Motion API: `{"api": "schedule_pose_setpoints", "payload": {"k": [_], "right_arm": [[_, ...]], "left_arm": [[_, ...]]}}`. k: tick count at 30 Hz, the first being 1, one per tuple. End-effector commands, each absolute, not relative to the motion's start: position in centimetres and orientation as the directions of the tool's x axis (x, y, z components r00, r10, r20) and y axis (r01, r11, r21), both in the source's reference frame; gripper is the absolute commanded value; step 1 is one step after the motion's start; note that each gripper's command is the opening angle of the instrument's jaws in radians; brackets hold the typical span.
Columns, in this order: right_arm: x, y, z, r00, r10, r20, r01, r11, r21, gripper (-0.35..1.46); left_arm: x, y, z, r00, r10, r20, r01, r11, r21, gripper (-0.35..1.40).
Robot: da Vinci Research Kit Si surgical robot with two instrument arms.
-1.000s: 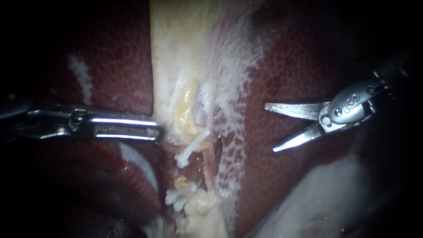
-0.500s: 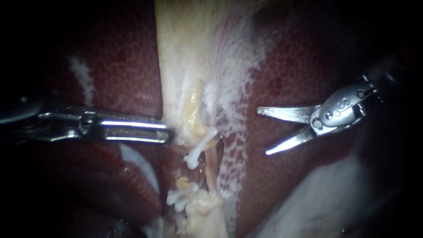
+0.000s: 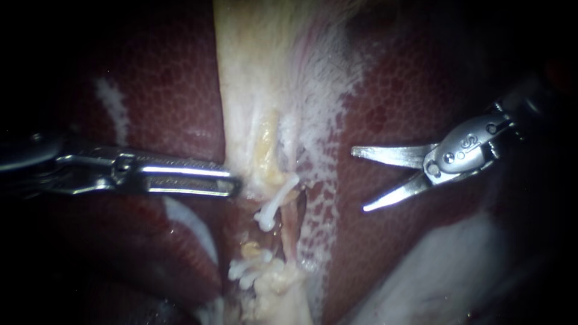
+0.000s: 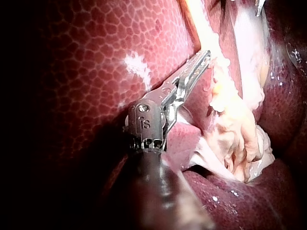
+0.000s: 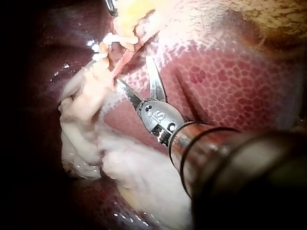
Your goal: Go back from the cut left tube
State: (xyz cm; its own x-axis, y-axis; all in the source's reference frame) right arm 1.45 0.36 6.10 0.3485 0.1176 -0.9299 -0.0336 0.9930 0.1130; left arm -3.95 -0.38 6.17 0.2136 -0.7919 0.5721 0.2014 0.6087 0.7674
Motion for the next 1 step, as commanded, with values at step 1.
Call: {"api": "schedule_pose_setpoints", "payload": {"k": [1], "right_arm": [[1.45,0.36,6.1,0.348,0.117,-0.93,-0.033,0.993,0.113,1.43]], "left_arm": [[-3.95,-0.38,6.17,0.214,-0.792,0.572,0.201,0.609,0.767,-0.35]]}}
